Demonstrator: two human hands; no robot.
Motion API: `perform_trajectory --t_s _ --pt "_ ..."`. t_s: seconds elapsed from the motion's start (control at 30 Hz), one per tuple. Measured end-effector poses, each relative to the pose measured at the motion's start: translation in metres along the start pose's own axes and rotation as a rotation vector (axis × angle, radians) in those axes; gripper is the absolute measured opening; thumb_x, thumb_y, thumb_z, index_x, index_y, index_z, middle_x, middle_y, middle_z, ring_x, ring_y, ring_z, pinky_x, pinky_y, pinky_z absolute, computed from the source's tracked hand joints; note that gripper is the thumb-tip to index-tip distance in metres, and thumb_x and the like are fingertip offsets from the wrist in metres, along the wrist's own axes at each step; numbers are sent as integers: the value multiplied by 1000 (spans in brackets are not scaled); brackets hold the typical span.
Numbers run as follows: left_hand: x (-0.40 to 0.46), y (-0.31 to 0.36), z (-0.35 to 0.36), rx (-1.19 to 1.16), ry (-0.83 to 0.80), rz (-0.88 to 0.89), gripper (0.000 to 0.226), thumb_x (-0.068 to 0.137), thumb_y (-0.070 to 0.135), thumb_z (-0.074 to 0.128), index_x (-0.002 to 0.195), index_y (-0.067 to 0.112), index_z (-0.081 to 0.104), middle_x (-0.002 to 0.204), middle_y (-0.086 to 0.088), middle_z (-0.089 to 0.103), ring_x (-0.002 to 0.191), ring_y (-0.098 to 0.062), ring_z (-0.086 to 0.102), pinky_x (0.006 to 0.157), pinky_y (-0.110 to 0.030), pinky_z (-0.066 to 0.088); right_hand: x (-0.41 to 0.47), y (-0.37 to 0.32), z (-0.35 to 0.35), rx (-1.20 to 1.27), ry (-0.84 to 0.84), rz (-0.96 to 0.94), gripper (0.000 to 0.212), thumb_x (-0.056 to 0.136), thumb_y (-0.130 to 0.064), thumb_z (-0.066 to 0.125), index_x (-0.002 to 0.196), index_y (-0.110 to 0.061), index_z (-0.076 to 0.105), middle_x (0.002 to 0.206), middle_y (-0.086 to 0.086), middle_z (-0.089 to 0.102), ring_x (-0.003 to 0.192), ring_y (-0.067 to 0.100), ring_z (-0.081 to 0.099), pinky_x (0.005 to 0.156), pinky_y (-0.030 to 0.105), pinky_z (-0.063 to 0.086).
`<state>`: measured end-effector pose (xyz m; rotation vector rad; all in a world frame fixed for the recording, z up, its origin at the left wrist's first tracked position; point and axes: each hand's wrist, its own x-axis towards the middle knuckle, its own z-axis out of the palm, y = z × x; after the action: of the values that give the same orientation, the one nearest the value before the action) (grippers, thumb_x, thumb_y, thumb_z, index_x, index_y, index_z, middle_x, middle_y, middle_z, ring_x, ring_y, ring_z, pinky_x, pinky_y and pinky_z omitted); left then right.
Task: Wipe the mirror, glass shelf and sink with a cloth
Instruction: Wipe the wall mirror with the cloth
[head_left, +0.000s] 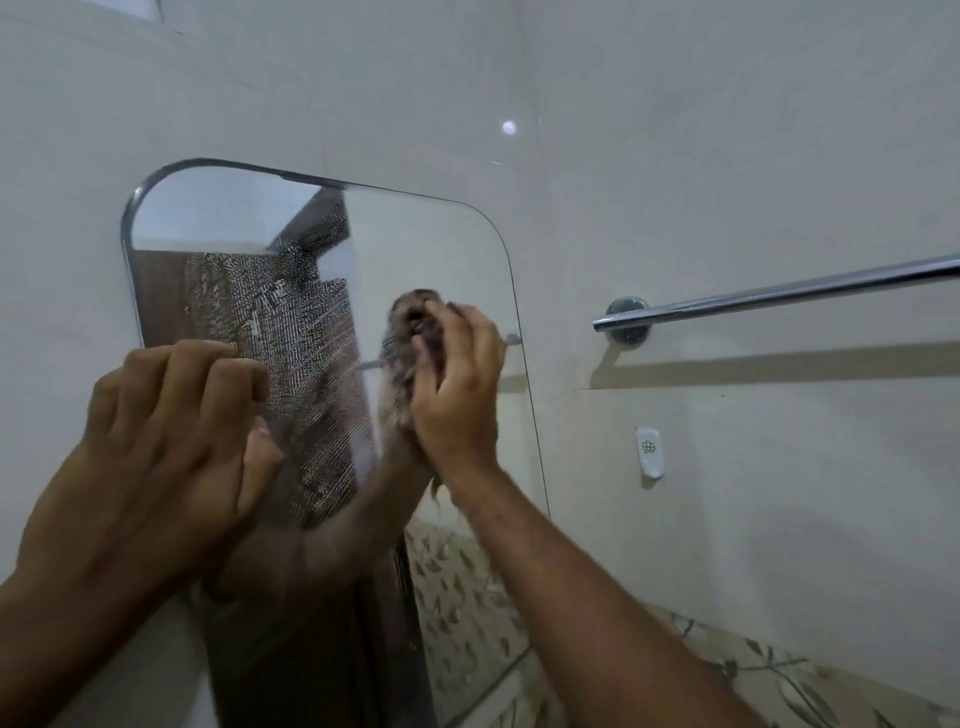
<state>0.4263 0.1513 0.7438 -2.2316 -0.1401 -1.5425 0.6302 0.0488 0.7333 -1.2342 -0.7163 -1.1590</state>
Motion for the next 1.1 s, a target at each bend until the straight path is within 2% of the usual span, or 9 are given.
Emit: perform_trajectory --t_s 0.17,0.27,0.37,0.47,0.63,0.73,0.8,1.0,1.1 --pt "2 2 3 -3 42 -5 31 94 30 27 105 10 47 105 -11 42 92 -37 45 85 -61 42 34 47 -8 -74 136 205 33 100 -23 56 130 -12 59 129 9 51 122 24 48 102 42 48" --pt "2 -2 8 32 26 -26 35 93 32 26 108 9 48 107 -11 42 96 -39 45 85 -62 42 0 22 -9 -59 51 66 34 101 -23 54 134 -14 57 136 9 47 128 22 44 106 42 46" --pt "3 -6 12 -18 14 -17 42 92 37 25 108 5 48 111 11 35 100 -41 46 91 -65 39 -49 -9 -12 -23 -144 -180 40 94 -14 62 134 -12 58 145 14 45 141 30 35 119 43 31" --pt "5 -2 9 60 -55 -60 41 91 32 28 105 3 53 108 -7 48 101 -40 47 90 -63 38 -55 -8 -19 -10 -252 -279 54 81 -2 67 134 -9 60 146 17 46 143 34 33 121 41 26" --pt "7 -4 10 131 -140 -86 40 90 34 26 110 10 51 110 -14 45 102 -35 46 89 -58 37 0 37 -22 -17 -18 90 35 99 -23 55 131 -11 59 135 12 50 129 25 46 108 44 43" --pt "3 0 8 109 -6 6 27 91 23 35 104 5 51 103 -17 44 94 -37 47 82 -59 40 6 54 -23 -68 76 184 40 99 -32 50 131 -9 58 133 12 50 125 27 49 106 45 44" --pt "0 5 3 156 105 70 21 87 19 45 100 5 52 101 -17 48 95 -37 46 83 -56 38 -9 45 -20 -89 66 171 37 101 -28 51 134 -11 56 138 10 47 130 25 45 110 43 43" --pt "-1 1 0 239 73 75 21 88 22 45 101 6 50 101 -16 49 98 -36 45 86 -51 33 -83 2 -16 -53 -117 -90 39 100 -20 58 138 -15 54 146 11 41 139 24 37 115 35 39" --pt "-1 0 2 238 65 88 21 88 21 46 102 7 50 102 -15 48 99 -35 45 87 -50 33 -66 15 -17 -13 -95 -47 39 99 -18 59 137 -15 55 143 11 43 136 24 40 114 39 41"
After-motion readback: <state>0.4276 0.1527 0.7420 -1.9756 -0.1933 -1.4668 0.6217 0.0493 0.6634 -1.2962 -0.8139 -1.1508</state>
